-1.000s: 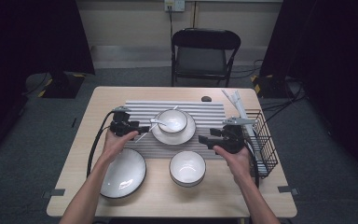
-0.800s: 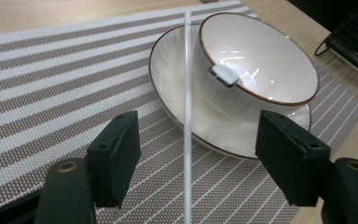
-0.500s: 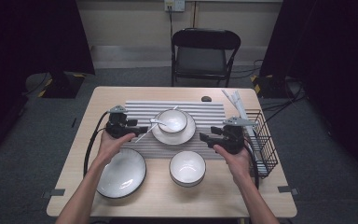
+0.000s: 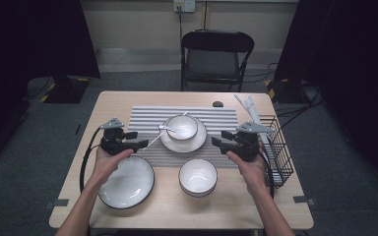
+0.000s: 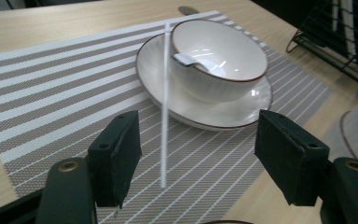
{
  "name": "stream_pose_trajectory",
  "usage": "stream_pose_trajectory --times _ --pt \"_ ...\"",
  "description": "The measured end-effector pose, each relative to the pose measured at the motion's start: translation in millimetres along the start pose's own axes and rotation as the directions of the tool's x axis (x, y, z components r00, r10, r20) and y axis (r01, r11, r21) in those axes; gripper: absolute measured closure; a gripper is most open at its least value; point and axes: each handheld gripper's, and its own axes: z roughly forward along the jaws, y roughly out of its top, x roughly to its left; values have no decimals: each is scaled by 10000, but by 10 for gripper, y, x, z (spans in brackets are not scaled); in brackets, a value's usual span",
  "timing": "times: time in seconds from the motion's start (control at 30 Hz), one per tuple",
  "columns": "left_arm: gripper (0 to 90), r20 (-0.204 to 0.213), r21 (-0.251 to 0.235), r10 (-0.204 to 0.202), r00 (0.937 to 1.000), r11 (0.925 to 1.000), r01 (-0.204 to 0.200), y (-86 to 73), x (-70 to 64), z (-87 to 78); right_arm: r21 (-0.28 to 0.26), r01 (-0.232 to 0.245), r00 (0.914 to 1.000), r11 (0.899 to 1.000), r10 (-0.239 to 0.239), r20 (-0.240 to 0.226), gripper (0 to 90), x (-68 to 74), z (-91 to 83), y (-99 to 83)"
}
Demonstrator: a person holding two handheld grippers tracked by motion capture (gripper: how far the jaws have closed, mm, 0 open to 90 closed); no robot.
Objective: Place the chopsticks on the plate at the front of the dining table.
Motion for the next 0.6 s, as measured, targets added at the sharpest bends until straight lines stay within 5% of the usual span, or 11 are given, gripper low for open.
stream_pose_trajectory --times 0.2,0.4,0.6 --pt "304 -22 101 364 9993 9993 -364 -35 -121 -96 125 -243 9997 9996 243 -8 476 -26 -28 15" --pt "259 90 -175 901 9959 9958 -899 -31 -260 -232 281 -1051 9944 9941 1053 -52 330 -140 -99 32" --pt "246 191 -422 777 9968 9961 -769 -76 -249 -225 390 -1298 9915 9908 1300 -28 270 -210 -160 90"
